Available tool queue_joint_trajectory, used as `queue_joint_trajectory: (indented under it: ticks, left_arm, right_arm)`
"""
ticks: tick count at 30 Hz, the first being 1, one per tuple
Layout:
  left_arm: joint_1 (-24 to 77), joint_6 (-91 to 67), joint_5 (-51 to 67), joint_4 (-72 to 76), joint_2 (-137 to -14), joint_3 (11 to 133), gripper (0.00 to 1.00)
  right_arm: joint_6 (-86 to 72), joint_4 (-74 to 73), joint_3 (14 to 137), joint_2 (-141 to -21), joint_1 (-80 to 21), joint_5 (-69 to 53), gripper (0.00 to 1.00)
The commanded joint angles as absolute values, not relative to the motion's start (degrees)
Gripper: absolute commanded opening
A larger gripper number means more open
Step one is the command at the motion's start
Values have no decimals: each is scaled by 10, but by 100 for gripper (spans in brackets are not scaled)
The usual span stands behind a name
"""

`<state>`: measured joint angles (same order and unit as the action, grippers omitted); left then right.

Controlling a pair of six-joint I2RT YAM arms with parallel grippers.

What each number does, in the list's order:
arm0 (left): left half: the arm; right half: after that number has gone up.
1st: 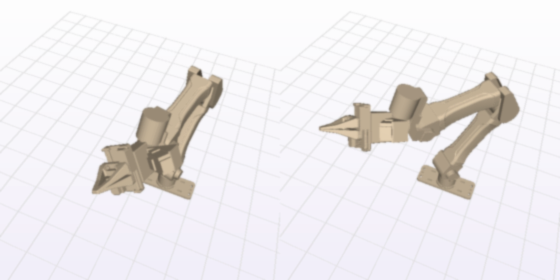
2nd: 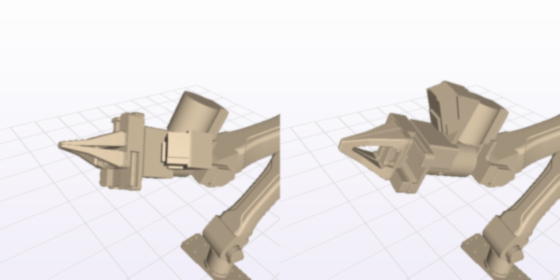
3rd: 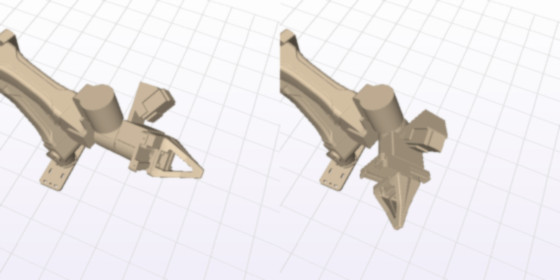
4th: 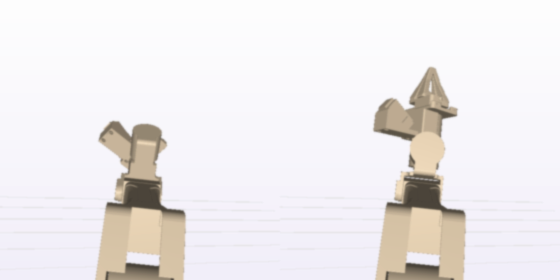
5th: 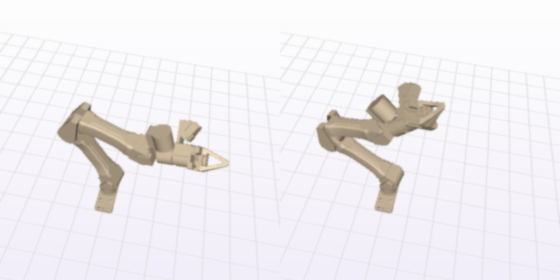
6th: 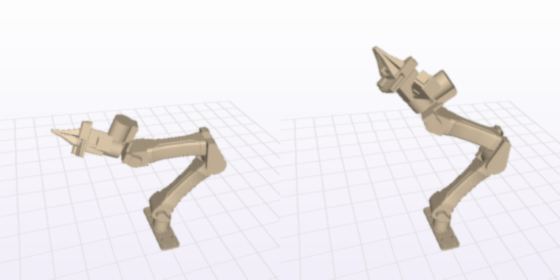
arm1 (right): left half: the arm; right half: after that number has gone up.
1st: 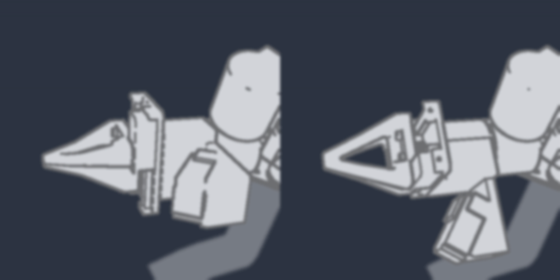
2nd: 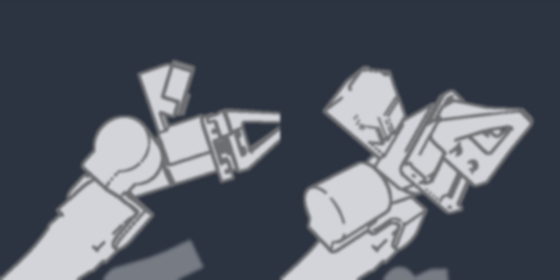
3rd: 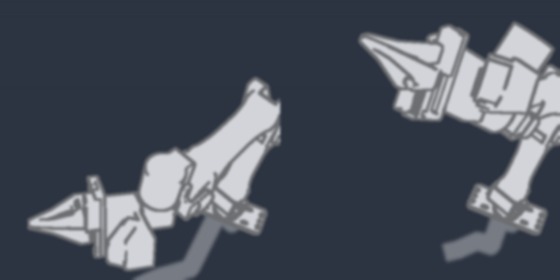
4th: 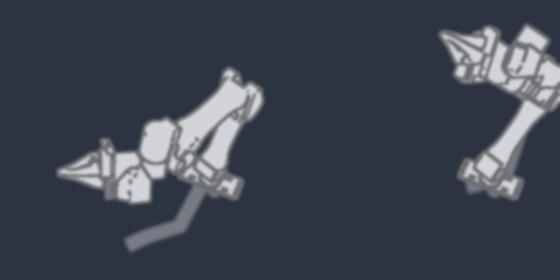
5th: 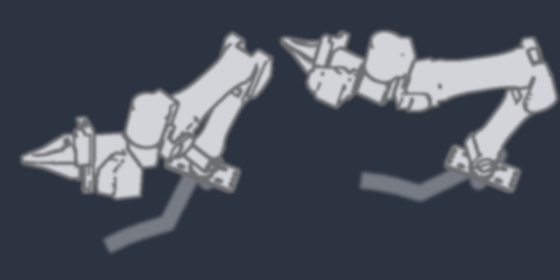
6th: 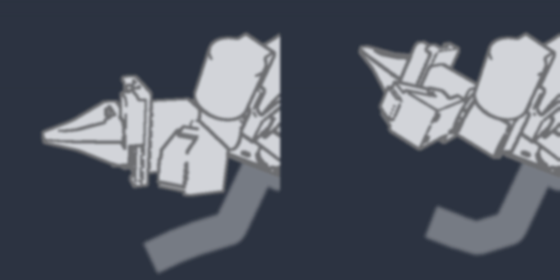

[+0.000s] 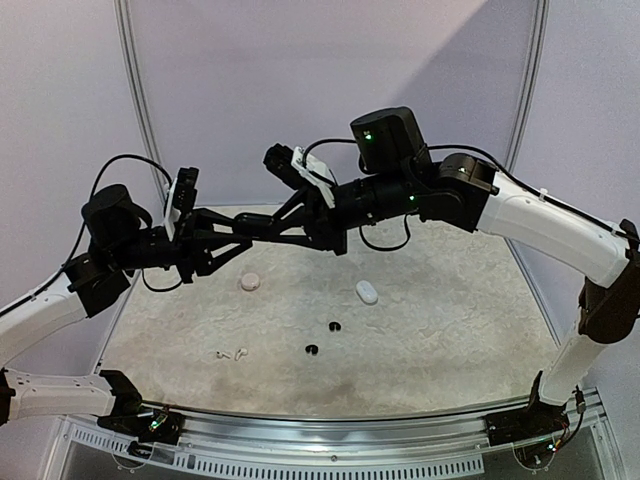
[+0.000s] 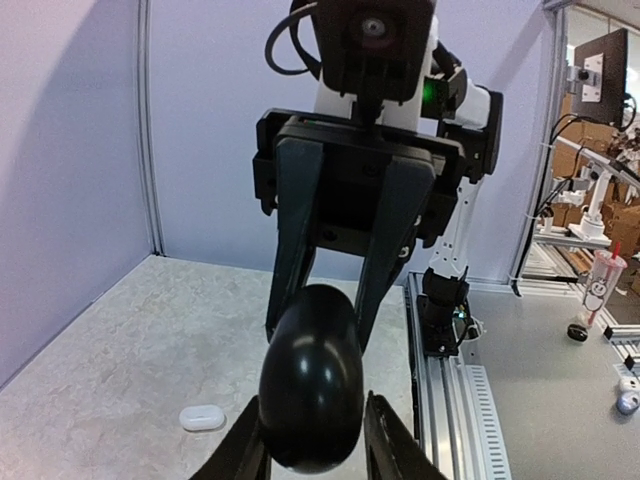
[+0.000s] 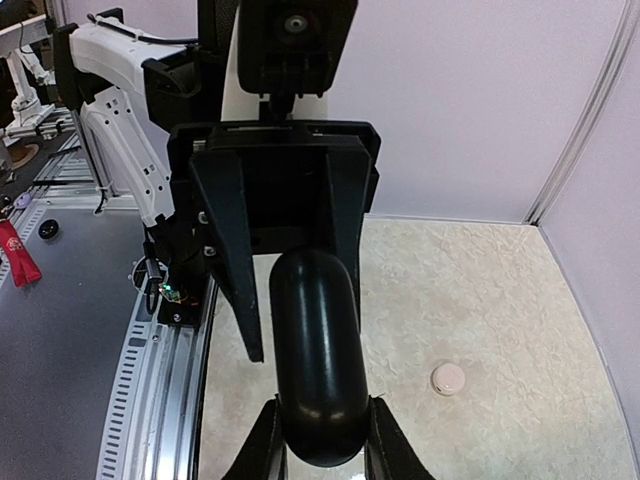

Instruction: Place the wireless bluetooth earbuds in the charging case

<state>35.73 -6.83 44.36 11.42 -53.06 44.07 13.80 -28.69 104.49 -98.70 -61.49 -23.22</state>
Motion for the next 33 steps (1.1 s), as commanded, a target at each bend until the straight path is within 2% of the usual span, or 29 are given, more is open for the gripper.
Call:
queue_joint_trajectory:
  ticks: [1,5,8,11,16,17,20,22,25,33]
  left_arm:
    - [378,-77,481,138,-540,433,34]
    - [379,-75,487,140,-542,434,38]
    - [379,-76,484,138,-540,433,27]
    - [379,-78,482,137,-537,430,22]
    - [379,-75,479,137,-535,430,0]
    - [379,-75,476,136,-535,429,0]
    - [379,-57,465,125,-531,427,0]
    - [379,-23,464,110,-528,426,0]
    - [379,6,461,95,-525,428,0]
    - [381,64,475,52,-518,428,0]
  right_arm:
    - [137,-259,1052,-996,-620,-237,0]
    - [137,-257,1053,-998,-620,-238,0]
    - [136,-257,1053,-998,-620,-237,0]
    - [135,-258,1053,-998,-620,-236,0]
    - [134,-258,1053,-998,-620,-236,0]
    - [134,-258,1053,-999,-621,-234,6]
    - [123,-251,1053,-1002,-621,-217,39]
    - [113,-240,1054,-1003,-620,-210,51]
    - [106,-235,1061,-1011,-620,-208,55]
    - [102,-260,1092,-1033,-619,-180,54]
